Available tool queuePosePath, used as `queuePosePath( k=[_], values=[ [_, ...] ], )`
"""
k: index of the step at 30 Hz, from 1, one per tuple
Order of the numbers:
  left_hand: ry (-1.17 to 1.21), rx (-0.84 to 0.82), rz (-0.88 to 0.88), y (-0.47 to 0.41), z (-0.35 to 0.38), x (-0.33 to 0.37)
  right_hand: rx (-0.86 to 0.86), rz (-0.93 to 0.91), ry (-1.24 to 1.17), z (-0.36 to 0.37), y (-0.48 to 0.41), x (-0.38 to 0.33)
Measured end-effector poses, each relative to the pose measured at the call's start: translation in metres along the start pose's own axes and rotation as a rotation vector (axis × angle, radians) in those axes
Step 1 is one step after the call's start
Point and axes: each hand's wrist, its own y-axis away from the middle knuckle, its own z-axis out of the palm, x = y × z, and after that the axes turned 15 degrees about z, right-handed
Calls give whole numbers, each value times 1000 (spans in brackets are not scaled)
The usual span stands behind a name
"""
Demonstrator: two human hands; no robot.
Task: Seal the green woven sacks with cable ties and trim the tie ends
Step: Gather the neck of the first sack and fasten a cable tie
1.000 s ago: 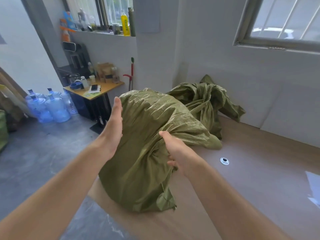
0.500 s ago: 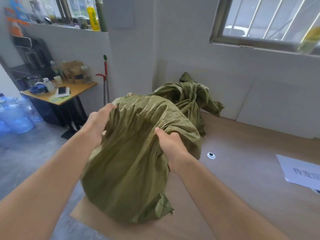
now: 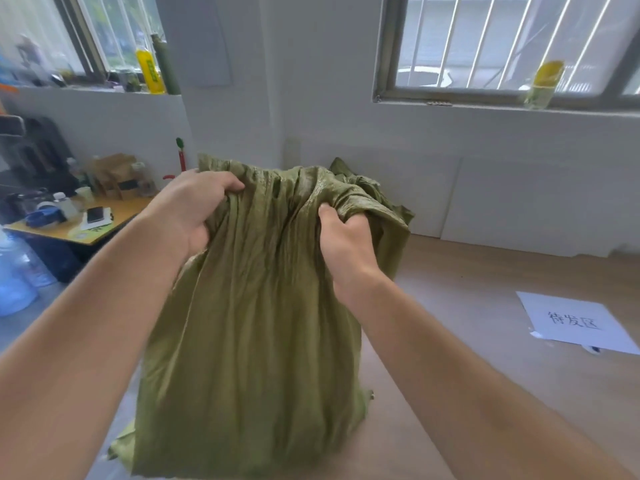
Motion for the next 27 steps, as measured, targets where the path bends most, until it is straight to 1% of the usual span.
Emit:
queuePosePath(
  k=[4, 8, 11, 14, 17, 21, 26, 27],
  values=[
    [35, -108, 43, 31, 41, 32, 44, -46, -50, -42, 13, -21],
    [50, -175, 101, 67, 94, 59, 82, -136, -104, -100, 21, -36],
    [92, -207, 136, 94, 143, 71, 95, -168, -125, -154, 24, -41],
    [131, -206, 197, 120, 199, 77, 89, -193, -126, -214, 24, -42],
    [150, -211, 216, 140, 257, 79, 93, -222, -109, -277, 23, -45],
    [178, -233, 201, 155, 325, 81, 111, -217, -96, -353, 20, -43],
    [204, -311, 199, 159, 392, 84, 185, -194, -99, -431, 21, -51],
    [228, -318, 202, 157, 403, 82, 176, -187, -112, -443, 21, -54]
  ],
)
